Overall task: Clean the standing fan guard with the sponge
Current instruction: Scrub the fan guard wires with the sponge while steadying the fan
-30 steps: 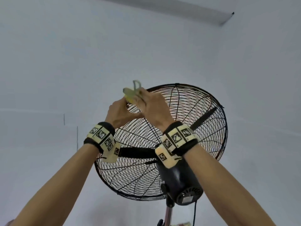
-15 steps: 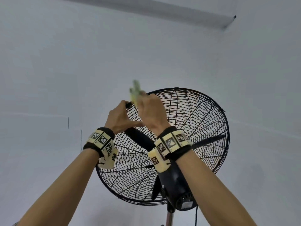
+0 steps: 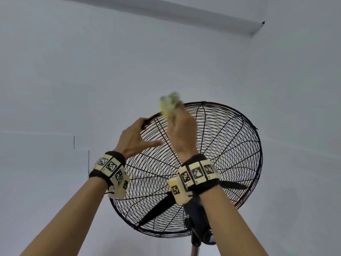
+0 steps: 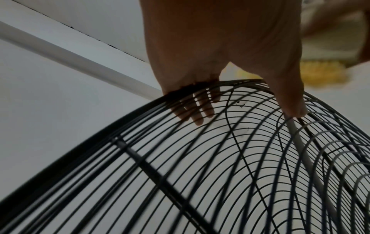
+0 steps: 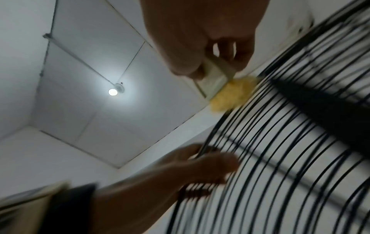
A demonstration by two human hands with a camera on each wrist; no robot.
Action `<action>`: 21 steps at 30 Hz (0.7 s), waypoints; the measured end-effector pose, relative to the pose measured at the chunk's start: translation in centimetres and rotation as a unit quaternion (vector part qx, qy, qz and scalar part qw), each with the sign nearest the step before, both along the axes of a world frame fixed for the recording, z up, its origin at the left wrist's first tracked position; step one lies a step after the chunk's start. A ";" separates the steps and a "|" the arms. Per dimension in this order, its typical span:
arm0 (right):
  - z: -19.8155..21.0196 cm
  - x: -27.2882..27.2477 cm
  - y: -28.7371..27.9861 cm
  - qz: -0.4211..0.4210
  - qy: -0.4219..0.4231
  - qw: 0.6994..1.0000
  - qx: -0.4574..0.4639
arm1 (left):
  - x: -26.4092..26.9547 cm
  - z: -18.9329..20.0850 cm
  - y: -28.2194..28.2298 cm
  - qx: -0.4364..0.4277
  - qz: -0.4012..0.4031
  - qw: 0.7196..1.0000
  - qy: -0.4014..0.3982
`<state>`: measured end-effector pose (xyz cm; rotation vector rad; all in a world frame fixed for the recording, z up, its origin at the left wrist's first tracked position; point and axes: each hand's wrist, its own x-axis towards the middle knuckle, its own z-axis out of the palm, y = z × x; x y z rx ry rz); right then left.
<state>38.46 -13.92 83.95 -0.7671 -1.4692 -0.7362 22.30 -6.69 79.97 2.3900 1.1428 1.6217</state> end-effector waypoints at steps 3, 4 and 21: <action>1.5 3.8 -0.6 -0.121 0.164 0.977 0.059 | -0.3 -0.1 0.2 0.002 -0.005 1.000 0.005; 1.5 4.4 -0.6 -0.153 0.156 0.974 0.057 | -0.2 0.0 0.2 0.003 -0.004 1.000 0.004; -2.6 0.3 -1.8 -0.156 -0.055 0.985 -0.054 | -0.2 -0.5 1.9 0.031 0.001 0.999 0.008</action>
